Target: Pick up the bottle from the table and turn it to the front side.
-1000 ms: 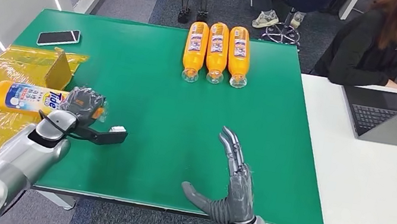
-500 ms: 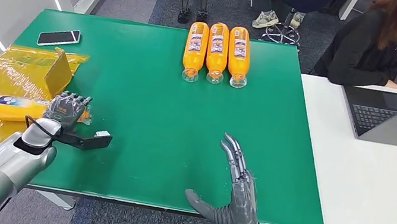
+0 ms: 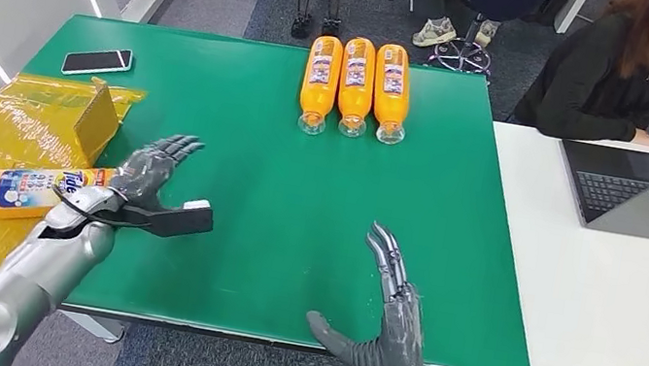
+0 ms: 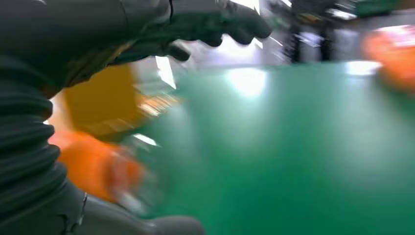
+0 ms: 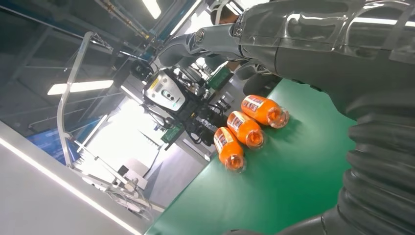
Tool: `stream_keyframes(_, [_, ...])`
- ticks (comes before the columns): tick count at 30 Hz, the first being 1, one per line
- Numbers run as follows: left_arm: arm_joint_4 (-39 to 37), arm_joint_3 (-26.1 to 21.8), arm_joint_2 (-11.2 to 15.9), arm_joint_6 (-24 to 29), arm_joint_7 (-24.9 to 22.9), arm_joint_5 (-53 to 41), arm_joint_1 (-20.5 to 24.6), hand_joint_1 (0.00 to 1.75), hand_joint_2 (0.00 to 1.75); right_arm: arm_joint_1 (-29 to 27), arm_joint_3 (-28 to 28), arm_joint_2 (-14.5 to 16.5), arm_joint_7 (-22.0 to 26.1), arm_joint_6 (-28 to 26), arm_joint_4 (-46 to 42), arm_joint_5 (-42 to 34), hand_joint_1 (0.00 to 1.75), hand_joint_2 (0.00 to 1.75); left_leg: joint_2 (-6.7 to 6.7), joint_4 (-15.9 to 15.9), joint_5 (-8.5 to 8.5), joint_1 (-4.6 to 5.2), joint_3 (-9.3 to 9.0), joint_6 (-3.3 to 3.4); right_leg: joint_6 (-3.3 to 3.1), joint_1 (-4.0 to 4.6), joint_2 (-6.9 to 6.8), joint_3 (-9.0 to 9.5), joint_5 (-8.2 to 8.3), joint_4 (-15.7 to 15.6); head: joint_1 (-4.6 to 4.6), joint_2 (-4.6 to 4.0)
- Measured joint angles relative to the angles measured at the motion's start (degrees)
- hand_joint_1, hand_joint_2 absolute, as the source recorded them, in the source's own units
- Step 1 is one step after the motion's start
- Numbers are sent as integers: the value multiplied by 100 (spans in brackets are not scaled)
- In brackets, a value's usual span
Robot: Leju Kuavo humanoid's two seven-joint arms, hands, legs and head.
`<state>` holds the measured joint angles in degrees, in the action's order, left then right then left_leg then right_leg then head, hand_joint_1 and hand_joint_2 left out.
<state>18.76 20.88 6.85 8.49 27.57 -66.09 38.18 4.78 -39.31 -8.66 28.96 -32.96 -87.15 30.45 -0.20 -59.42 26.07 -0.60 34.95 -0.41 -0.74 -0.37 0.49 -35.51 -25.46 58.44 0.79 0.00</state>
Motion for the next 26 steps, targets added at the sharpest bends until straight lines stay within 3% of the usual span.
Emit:
stream_keyframes(2, [241, -130, -205, -550, 628, 568, -95, 0, 175, -4, 23, 0, 1, -28, 1, 10, 0, 175, 2, 0, 2, 1, 0, 2, 0, -1, 3, 1, 0, -1, 2, 0])
stream_keyframes(5, [952, 7, -364, -1796, 1108, 2086, -344, 0, 175, -42, 80, -1, 10, -72, 1, -13, 0, 175, 13, -1, 5, 1, -1, 4, 1, -3, 12, -2, 0, -3, -1, 0])
stream_keyframes(7, [1525, 291, -388, -2420, 1237, 3259, -488, 0, 175, -85, 134, -3, 28, -116, -1, -39, 0, 175, 5, -2, 6, 0, 1, 5, 2, -3, 5, -2, -1, -3, 0, 0])
stream_keyframes(10, [2312, 837, -377, -2841, 1271, 4640, -599, 0, 175, -153, 230, -15, 60, -185, -39, -67, 0, 175, -1, 0, 6, 0, 2, 5, 3, -3, 0, -1, -2, -3, 0, 0])
stream_keyframes(16, [3384, 1386, -575, -2852, 1273, 6064, -862, 0, 175, -269, 435, -37, 106, -291, -304, -180, 0, 175, 2, 0, 6, 0, 0, 5, 3, -3, 1, 0, -2, -3, 1, 0])
stream_keyframes(22, [3927, 1474, -799, -2399, 1273, 6170, -1182, 0, 175, -362, 564, -27, 100, -292, -514, -143, 0, 175, 3, 0, 7, 0, 0, 7, 4, -3, 2, 2, -2, -4, 0, 0])
stream_keyframes(26, [4788, 1514, -1040, -1711, 1273, 6328, -1821, 0, 175, -522, 832, 54, 177, -347, -656, -128, 0, 175, 3, 0, 13, 0, 0, 14, 6, -3, 2, 1, -5, -5, 1, 0])
